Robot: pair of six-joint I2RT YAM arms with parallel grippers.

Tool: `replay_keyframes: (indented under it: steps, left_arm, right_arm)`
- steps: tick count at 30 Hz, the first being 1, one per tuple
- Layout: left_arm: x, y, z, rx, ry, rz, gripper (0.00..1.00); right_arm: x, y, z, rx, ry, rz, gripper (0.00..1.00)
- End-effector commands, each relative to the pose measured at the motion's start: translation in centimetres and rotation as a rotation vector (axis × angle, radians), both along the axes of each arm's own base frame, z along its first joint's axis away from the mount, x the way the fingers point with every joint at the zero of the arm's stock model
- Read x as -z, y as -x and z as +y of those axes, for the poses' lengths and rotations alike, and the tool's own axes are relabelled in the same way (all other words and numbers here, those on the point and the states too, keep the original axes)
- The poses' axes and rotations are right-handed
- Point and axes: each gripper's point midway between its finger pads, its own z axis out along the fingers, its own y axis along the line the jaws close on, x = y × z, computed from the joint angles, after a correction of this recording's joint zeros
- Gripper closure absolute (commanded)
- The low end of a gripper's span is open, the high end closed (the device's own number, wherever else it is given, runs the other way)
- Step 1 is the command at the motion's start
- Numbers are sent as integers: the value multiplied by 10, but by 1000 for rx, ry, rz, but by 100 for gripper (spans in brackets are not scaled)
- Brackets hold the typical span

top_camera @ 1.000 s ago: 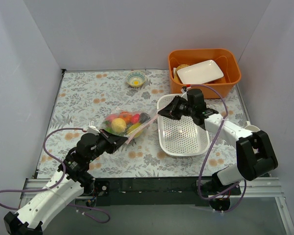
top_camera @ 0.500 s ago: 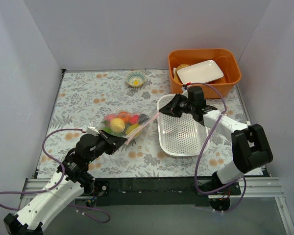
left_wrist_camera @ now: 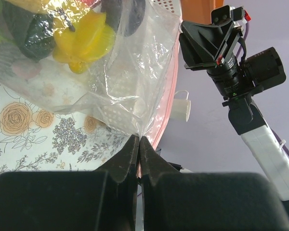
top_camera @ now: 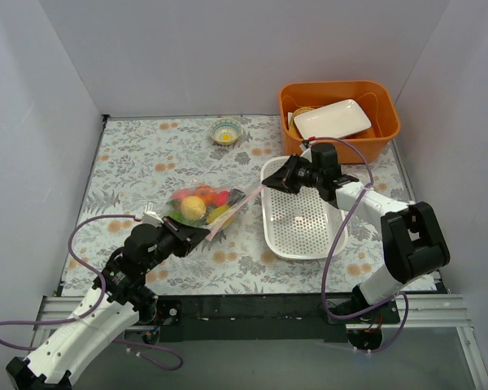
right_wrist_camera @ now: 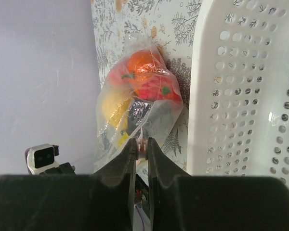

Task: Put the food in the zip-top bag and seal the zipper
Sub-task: Zip the zipper food storage bag at the center of the board.

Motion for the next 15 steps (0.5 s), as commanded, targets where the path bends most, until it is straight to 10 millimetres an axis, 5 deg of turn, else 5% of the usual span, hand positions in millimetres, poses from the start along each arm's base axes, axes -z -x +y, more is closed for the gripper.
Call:
replay_keyframes:
  steps: [1, 7, 10, 15]
  left_arm:
    - [4, 1, 3, -23, 21, 39, 100]
    - [7, -2, -4, -1, 26, 35, 100]
    - [6, -4, -7, 7, 32, 29, 100]
    - [6, -5, -8, 11, 32, 28, 100]
  right_arm:
    - [-14, -32, -10, 80, -9, -93, 99]
    - [-30, -22, -14, 51, 11, -151, 49]
    - [-36, -16, -25, 84, 50, -174, 36]
    - [-37, -2, -37, 121, 81, -174, 32]
